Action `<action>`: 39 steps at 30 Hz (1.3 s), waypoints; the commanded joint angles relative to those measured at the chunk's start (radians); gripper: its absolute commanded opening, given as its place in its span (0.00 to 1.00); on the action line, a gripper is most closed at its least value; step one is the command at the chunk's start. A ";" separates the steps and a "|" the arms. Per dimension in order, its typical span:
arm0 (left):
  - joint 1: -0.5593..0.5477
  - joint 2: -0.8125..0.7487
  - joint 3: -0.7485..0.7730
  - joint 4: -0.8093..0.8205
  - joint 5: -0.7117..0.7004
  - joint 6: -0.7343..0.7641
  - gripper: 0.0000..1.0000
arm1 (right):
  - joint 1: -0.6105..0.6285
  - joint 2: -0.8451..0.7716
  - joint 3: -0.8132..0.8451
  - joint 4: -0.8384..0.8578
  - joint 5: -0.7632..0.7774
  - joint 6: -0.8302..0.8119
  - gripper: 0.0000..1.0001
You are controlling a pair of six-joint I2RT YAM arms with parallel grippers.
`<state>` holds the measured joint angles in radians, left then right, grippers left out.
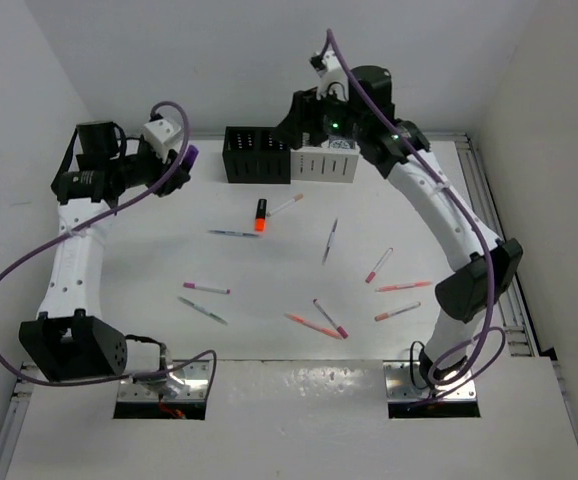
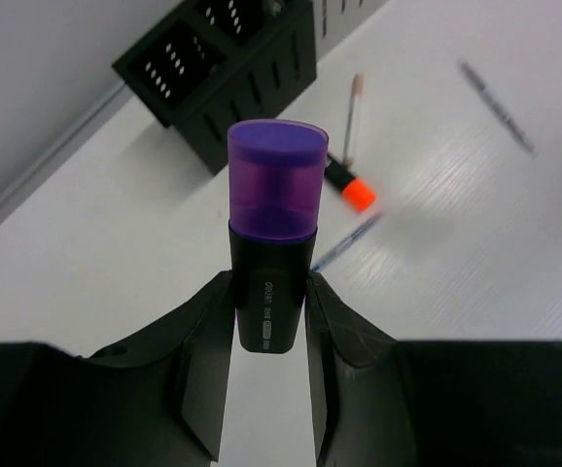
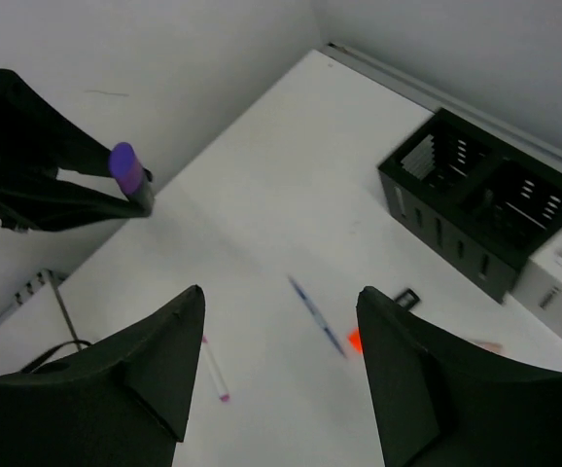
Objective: Sort the stationery into containers
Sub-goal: Pick up the pen from the center of the board, then place the pen in the storage box.
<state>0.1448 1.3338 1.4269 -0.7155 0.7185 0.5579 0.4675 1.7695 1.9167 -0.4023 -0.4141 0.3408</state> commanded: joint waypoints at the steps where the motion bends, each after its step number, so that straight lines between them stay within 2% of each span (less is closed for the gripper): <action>1: -0.045 -0.025 0.046 0.145 0.029 -0.277 0.00 | 0.087 0.069 0.057 0.134 0.058 0.101 0.63; 5: -0.125 -0.033 0.072 0.203 0.001 -0.364 0.00 | 0.144 0.119 0.119 0.174 0.069 0.167 0.64; 16: -0.313 -0.070 0.066 0.214 -0.145 -0.351 0.00 | 0.203 0.162 0.140 0.218 0.092 0.276 0.66; 17: -0.327 -0.070 0.066 0.214 -0.154 -0.349 0.00 | 0.204 0.162 0.139 0.218 0.095 0.274 0.63; 20: -0.344 -0.073 0.064 0.218 -0.166 -0.354 0.00 | 0.206 0.165 0.137 0.215 0.109 0.270 0.54; 21: -0.355 -0.071 0.064 0.221 -0.172 -0.355 0.00 | 0.206 0.165 0.134 0.211 0.113 0.265 0.42; 23: -0.364 -0.076 0.063 0.232 -0.191 -0.363 0.00 | 0.206 0.162 0.130 0.198 0.132 0.253 0.31; 24: -0.364 -0.076 0.063 0.238 -0.200 -0.377 0.00 | 0.204 0.159 0.120 0.198 0.136 0.248 0.18; 26: -0.364 -0.073 0.069 0.244 -0.229 -0.395 0.00 | 0.201 0.153 0.110 0.194 0.140 0.256 0.04; 28: -0.361 -0.071 0.072 0.254 -0.252 -0.412 0.01 | 0.191 0.148 0.097 0.194 0.140 0.270 0.00; 29: -0.357 -0.073 0.072 0.257 -0.272 -0.418 0.06 | 0.181 0.148 0.096 0.195 0.136 0.273 0.00; 30: -0.356 -0.070 0.070 0.263 -0.287 -0.423 0.15 | 0.175 0.150 0.097 0.195 0.138 0.273 0.00; 31: -0.355 -0.068 0.067 0.266 -0.315 -0.434 0.41 | 0.159 0.153 0.100 0.197 0.141 0.277 0.00; 32: -0.352 -0.068 0.060 0.268 -0.332 -0.437 0.57 | 0.151 0.153 0.103 0.201 0.147 0.279 0.00; 34: -0.350 -0.067 0.052 0.268 -0.399 -0.449 1.00 | 0.116 0.159 0.113 0.209 0.161 0.264 0.00; 39: -0.338 -0.068 0.018 0.268 -0.481 -0.449 1.00 | 0.005 0.177 0.114 0.278 0.251 0.173 0.00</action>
<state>-0.2054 1.2984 1.4578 -0.4866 0.3191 0.1265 0.5426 1.9331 2.0151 -0.2081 -0.2459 0.5804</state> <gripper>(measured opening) 0.997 0.167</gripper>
